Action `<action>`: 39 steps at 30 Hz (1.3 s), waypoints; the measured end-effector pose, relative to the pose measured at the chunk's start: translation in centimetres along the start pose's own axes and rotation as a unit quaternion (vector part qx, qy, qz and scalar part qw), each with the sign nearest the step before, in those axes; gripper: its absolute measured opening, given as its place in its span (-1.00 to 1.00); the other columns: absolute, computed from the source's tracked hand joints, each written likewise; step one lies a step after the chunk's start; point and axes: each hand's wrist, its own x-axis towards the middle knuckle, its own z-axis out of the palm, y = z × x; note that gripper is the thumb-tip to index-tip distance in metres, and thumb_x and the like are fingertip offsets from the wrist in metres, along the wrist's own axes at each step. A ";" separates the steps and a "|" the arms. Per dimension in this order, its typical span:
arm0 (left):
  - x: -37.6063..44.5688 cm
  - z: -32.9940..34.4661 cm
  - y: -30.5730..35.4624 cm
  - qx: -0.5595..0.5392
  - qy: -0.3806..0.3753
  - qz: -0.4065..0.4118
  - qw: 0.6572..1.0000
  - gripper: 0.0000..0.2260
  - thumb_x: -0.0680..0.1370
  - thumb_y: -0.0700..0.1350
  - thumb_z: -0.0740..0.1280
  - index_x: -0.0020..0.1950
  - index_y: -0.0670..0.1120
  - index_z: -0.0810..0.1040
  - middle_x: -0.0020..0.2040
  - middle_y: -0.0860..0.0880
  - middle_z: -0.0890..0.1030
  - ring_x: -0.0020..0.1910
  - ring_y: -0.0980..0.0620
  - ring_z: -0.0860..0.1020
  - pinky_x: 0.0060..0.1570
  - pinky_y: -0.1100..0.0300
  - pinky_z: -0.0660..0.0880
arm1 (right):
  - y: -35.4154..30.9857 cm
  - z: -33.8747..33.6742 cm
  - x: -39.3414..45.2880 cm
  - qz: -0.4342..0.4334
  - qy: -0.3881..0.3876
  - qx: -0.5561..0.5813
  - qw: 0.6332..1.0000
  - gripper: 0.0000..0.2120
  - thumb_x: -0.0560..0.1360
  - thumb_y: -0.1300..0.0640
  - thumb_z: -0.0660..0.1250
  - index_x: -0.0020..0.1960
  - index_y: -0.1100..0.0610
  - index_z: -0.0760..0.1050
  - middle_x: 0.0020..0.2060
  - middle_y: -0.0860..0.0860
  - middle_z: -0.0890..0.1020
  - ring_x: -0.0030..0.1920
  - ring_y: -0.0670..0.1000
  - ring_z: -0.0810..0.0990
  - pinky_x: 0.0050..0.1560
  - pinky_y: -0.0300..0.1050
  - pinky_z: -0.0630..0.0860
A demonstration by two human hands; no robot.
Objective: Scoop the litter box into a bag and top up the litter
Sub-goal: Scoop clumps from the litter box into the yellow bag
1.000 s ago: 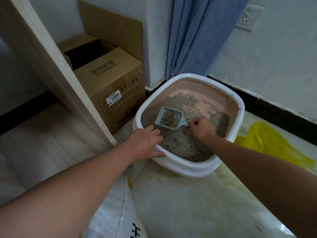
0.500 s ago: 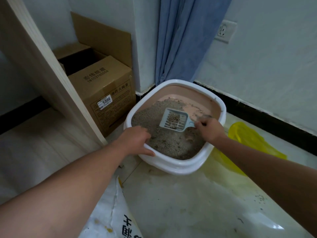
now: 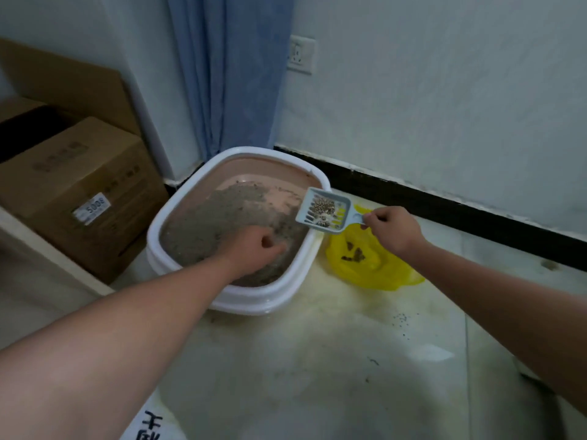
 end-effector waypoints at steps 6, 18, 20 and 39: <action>4.2 4.7 6.1 -0.094 0.032 -0.028 0.995 -0.76 0.44 0.17 0.43 -0.20 0.02 0.53 -0.30 0.09 0.55 -0.24 0.02 0.55 -0.19 0.16 0.45 | 5.9 -3.3 -0.9 0.060 0.029 0.000 0.998 -0.71 0.56 -0.01 0.25 -0.18 0.07 0.67 -0.36 0.17 0.61 -0.36 0.12 0.53 -0.32 -0.08 0.40; 6.2 9.2 10.9 0.064 -0.047 -0.036 0.996 -0.61 0.49 0.19 0.36 -0.23 -0.15 0.55 -0.18 -0.20 0.59 -0.08 -0.22 0.60 -0.14 0.02 0.50 | 11.3 -5.1 -1.6 0.139 -0.008 -0.053 0.989 -0.69 0.53 -0.09 0.31 -0.21 0.10 0.65 -0.46 0.01 0.53 -0.41 -0.01 0.47 -0.36 -0.17 0.35; 6.1 9.3 10.5 0.049 -0.033 -0.040 0.997 -0.68 0.49 -0.01 0.35 -0.43 -0.06 0.41 -0.38 -0.13 0.47 -0.15 -0.21 0.58 -0.25 0.09 0.42 | 11.2 -4.6 -1.3 0.136 -0.030 -0.066 0.988 -0.69 0.50 -0.10 0.35 -0.17 0.13 0.64 -0.40 0.06 0.57 -0.35 0.01 0.51 -0.35 -0.18 0.36; 6.1 9.2 8.8 -0.037 -0.029 -0.033 0.998 -0.63 0.45 -0.13 0.36 -0.49 -0.06 0.27 -0.50 -0.02 0.29 -0.43 -0.04 0.34 -0.31 0.15 0.32 | 10.8 -2.2 -0.5 0.083 -0.081 -0.135 0.984 -0.67 0.59 0.01 0.19 -0.14 0.14 0.65 -0.29 0.05 0.69 -0.28 0.03 0.62 -0.29 -0.16 0.47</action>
